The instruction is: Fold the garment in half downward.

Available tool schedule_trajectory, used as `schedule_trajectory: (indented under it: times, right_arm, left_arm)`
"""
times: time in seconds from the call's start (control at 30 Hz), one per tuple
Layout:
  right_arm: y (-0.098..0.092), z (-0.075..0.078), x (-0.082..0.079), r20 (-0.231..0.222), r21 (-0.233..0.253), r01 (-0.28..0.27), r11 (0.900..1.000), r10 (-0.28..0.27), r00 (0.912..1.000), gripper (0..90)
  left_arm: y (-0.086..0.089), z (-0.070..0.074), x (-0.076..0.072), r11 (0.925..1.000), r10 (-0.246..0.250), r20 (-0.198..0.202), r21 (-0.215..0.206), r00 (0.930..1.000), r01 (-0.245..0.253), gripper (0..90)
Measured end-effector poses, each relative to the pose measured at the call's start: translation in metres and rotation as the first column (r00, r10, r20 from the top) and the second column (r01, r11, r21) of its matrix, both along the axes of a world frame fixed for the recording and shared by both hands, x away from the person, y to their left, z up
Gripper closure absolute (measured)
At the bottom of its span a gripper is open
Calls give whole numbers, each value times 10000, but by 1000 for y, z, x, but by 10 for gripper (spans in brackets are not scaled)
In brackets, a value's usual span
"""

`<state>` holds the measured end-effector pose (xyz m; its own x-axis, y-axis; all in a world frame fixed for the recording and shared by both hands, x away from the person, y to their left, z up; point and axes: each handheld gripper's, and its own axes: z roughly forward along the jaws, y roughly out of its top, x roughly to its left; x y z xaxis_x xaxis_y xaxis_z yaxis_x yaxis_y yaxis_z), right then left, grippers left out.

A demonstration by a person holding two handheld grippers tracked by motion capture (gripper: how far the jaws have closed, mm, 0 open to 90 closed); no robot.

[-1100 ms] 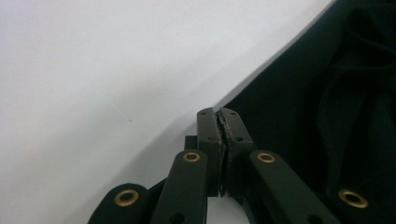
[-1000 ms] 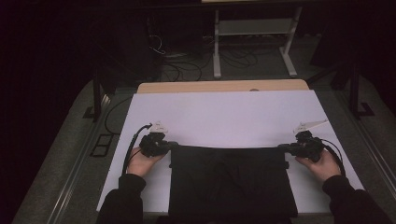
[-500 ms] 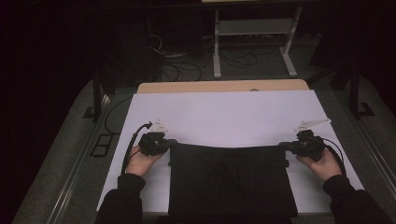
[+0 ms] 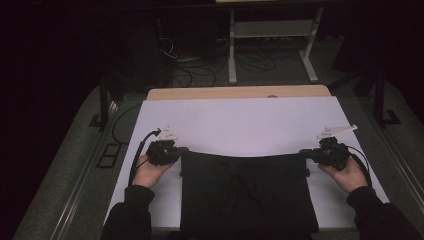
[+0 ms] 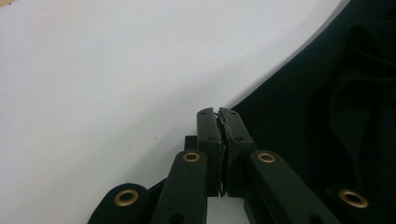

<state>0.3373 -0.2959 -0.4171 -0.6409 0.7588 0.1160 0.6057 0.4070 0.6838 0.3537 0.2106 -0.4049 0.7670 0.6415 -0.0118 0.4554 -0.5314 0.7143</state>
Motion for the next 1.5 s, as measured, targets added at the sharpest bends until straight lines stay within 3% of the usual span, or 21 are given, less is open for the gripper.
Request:
schedule_trajectory:
  times: [0.67,1.3,1.5]
  right_arm:
    - [3,11,7,382,-40,-81,10000,82,9992,874]
    - [7,24,30,425,-154,1,9999,5,9991,874]
    - [9,30,40,451,-188,-1,9998,10,9990,874]
  left_arm:
    - [6,12,1,9996,208,402,-178,9990,-201,866]
    - [-3,25,27,9992,354,384,163,9986,-360,865]
    - [-2,32,38,9988,269,178,413,9995,-276,865]
